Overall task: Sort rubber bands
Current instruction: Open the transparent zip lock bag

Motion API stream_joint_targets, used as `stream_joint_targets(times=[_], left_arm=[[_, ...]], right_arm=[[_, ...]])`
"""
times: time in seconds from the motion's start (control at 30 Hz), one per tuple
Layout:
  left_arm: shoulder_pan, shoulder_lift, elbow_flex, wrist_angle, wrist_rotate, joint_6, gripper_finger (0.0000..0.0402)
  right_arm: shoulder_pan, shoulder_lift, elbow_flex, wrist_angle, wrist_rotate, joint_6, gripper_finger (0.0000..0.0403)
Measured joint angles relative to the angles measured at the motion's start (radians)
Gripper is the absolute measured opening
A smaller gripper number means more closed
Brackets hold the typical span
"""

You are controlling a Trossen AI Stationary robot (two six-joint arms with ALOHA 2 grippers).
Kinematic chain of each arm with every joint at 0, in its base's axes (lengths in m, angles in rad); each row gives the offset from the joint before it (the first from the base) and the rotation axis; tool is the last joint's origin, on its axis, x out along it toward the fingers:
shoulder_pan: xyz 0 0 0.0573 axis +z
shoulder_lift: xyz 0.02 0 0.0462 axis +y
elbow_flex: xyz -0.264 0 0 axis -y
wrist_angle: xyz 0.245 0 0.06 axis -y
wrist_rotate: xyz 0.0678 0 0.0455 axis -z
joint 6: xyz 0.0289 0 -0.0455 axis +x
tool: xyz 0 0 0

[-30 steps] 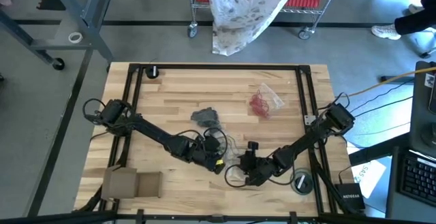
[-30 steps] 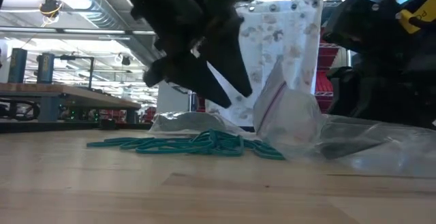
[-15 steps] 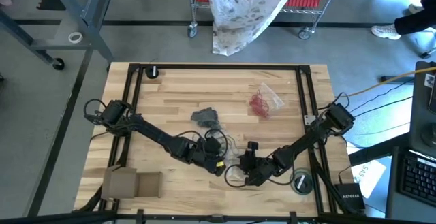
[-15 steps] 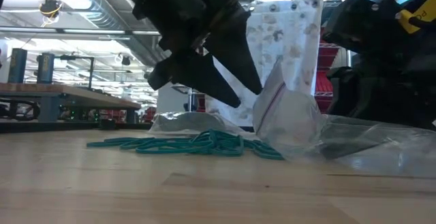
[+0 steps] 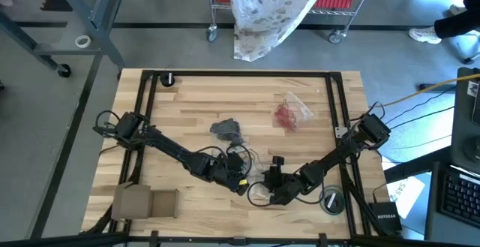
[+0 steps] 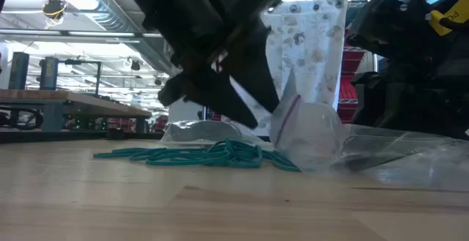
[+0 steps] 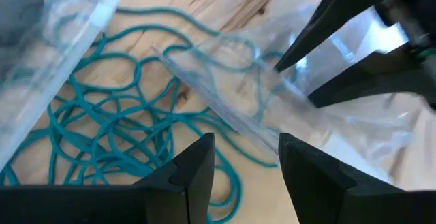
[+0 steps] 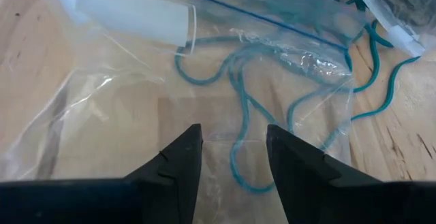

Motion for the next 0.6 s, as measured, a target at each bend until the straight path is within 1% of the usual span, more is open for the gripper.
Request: stream_joint_targets(times=[0.3, 0.6], left_arm=[[0.0, -0.002, 0.001, -0.034, -0.001, 0.0, 0.0155], [-0.008, -0.002, 0.0, -0.029, 0.002, 0.01, 0.0155]], right_arm=[[0.0, 0.0, 0.0, 0.0, 0.001, 0.0, 0.0159], [0.0, 0.0, 0.0, 0.0, 0.002, 0.0, 0.0159]])
